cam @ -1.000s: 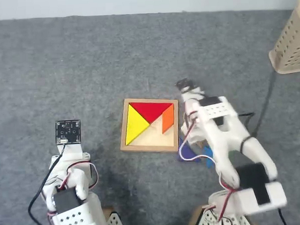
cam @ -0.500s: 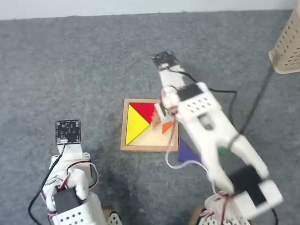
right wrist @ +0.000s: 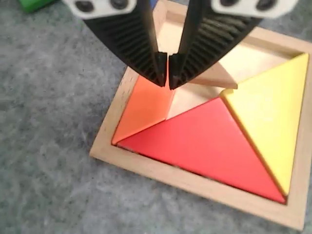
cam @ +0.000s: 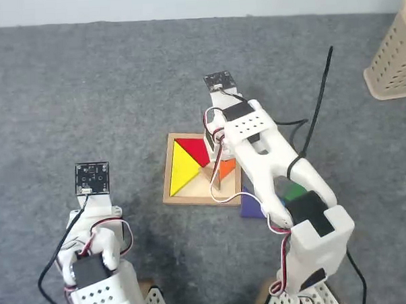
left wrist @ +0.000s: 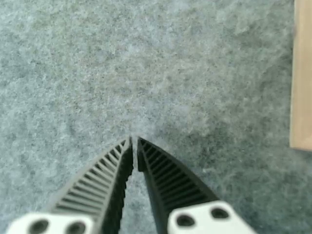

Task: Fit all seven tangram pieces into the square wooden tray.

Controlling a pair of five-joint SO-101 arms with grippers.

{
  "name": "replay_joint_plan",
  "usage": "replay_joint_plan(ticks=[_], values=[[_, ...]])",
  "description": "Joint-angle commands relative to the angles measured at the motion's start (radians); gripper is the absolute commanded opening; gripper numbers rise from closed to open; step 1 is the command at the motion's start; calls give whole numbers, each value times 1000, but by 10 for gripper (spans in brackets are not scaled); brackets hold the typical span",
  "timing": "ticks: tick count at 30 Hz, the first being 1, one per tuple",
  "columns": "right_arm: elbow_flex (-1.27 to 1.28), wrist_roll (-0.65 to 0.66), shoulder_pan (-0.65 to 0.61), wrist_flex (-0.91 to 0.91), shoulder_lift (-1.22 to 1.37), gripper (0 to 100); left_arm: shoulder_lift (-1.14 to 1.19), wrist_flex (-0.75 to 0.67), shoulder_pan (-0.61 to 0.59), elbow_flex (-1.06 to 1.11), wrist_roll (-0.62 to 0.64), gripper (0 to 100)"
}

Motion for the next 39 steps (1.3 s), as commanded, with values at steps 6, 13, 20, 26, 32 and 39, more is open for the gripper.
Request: replay_joint_plan(ticks=[6,13,20,26,32,39], values=[[60,86,-87,-82,-131,6,-14,8,-3,-7,-5,13],[143,92,-110,-255,-140,6,-14,8,-3,-7,-5,13],[167,163,-177,-255,-124,6,-14,8,-3,-7,-5,13],[219,207,-200,-263,-128,6,-14,8,-3,-7,-5,13],[253,239,-217,-257,-176,6,-14,8,-3,-7,-5,13],[439,311,-254,-334,-380,6,-14,8,-3,-7,-5,13]])
